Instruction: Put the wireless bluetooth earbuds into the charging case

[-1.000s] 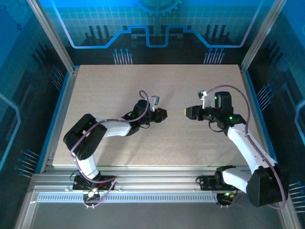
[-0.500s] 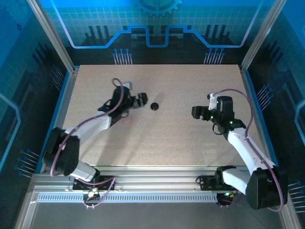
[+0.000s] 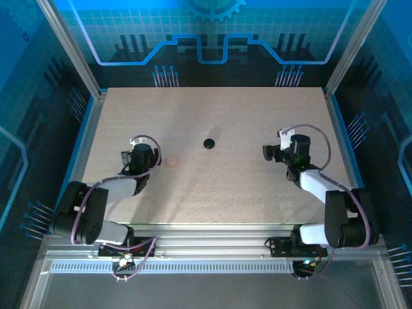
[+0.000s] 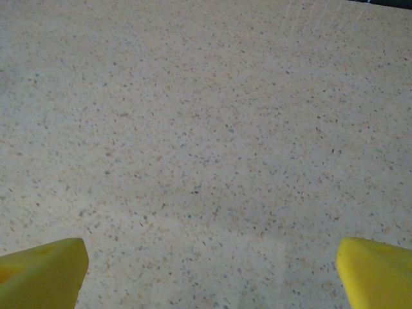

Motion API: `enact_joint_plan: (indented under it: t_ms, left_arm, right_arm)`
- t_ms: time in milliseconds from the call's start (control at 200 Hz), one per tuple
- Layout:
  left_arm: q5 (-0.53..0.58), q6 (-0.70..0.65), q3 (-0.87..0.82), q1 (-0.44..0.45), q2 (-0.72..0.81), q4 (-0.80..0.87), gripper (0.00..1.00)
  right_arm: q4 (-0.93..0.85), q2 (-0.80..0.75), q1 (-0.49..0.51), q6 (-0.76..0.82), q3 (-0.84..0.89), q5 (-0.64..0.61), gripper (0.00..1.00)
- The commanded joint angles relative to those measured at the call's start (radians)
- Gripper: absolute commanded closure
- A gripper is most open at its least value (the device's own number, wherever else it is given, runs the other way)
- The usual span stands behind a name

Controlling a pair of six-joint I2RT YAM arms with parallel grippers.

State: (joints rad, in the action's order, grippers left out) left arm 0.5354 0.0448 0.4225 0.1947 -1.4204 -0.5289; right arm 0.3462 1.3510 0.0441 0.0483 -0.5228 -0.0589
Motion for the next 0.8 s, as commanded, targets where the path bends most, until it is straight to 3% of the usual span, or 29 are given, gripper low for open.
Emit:
enact_joint_plan:
  t_ms: [0, 55, 120, 210, 260, 295, 320, 370, 490, 565, 795]
  left_arm:
    - [-0.009, -0.134, -0.097, -0.002, -0.065, -0.494, 0.01]
    - [-0.027, -0.153, -0.168, -0.012, -0.126, -0.714, 0.01]
    - [-0.096, -0.141, -0.219, -0.014, -0.111, -0.749, 0.01]
    - [-0.178, -0.155, -0.228, -0.04, -0.212, -0.874, 0.01]
    - [-0.162, -0.128, -0.183, -0.048, -0.184, -0.751, 0.01]
    - [-0.163, -0.082, -0.144, -0.076, -0.149, -0.612, 0.01]
    - [-0.177, -0.051, -0.101, -0.103, -0.143, -0.533, 0.01]
    - [-0.239, -0.014, -0.05, -0.148, -0.13, -0.41, 0.01]
    - [-0.267, 0.003, -0.073, -0.172, -0.128, -0.45, 0.01]
    - [-0.275, 0.003, -0.071, -0.173, -0.13, -0.448, 0.01]
    - [-0.281, -0.006, -0.063, -0.173, -0.132, -0.438, 0.01]
  right_arm:
    - [0.106, 0.008, -0.023, 0.041, 0.022, 0.062, 0.0]
    - [0.114, 0.008, -0.021, 0.049, 0.028, 0.084, 0.0]
    - [0.132, -0.005, -0.021, 0.06, 0.043, 0.113, 0.0]
    - [0.171, -0.025, -0.018, 0.049, 0.073, 0.118, 0.0]
    - [0.253, -0.025, -0.018, -0.005, 0.108, 0.119, 0.0]
    - [0.415, 0.019, 0.001, 0.008, 0.158, 0.15, 0.0]
    - [0.462, 0.064, 0.032, 0.028, 0.156, 0.097, 0.0]
    - [0.338, 0.082, 0.042, 0.031, 0.088, 0.082, 0.0]
    - [0.347, 0.136, -0.003, -0.014, 0.065, 0.116, 0.0]
    - [0.383, 0.154, -0.004, -0.041, 0.077, 0.06, 0.0]
    - [0.4, 0.155, -0.004, -0.039, 0.086, 0.062, 0.0]
